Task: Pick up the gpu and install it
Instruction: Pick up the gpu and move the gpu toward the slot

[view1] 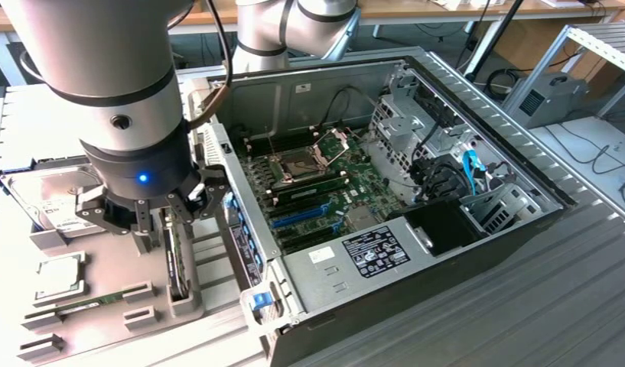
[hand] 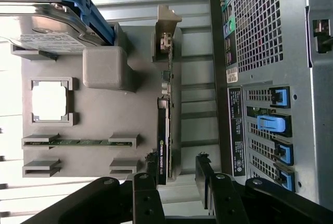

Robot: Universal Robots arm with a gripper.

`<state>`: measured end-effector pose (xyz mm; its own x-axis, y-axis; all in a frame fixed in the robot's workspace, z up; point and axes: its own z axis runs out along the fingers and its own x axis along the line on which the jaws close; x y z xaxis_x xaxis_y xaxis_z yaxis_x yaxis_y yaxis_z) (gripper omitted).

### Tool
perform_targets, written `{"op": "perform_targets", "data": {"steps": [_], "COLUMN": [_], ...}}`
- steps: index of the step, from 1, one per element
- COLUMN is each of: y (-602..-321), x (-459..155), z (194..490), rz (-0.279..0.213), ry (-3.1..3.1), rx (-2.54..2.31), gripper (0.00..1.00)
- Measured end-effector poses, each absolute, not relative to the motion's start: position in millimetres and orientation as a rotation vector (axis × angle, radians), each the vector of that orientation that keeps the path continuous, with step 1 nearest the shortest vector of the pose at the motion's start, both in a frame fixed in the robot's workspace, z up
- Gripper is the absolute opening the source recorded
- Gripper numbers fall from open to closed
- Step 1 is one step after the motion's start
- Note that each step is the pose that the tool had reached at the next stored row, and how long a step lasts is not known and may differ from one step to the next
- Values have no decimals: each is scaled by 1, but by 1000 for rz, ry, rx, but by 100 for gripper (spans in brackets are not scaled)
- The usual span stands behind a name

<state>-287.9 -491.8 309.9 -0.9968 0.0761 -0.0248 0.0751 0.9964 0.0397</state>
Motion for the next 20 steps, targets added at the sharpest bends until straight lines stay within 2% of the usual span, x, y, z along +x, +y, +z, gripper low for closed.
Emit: {"op": "perform_targets", "data": {"steps": [20], "y": [-492], "x": [-288], "z": [305], "rz": [60], "ry": [3113], "rx": [118], "gripper": [42]}}
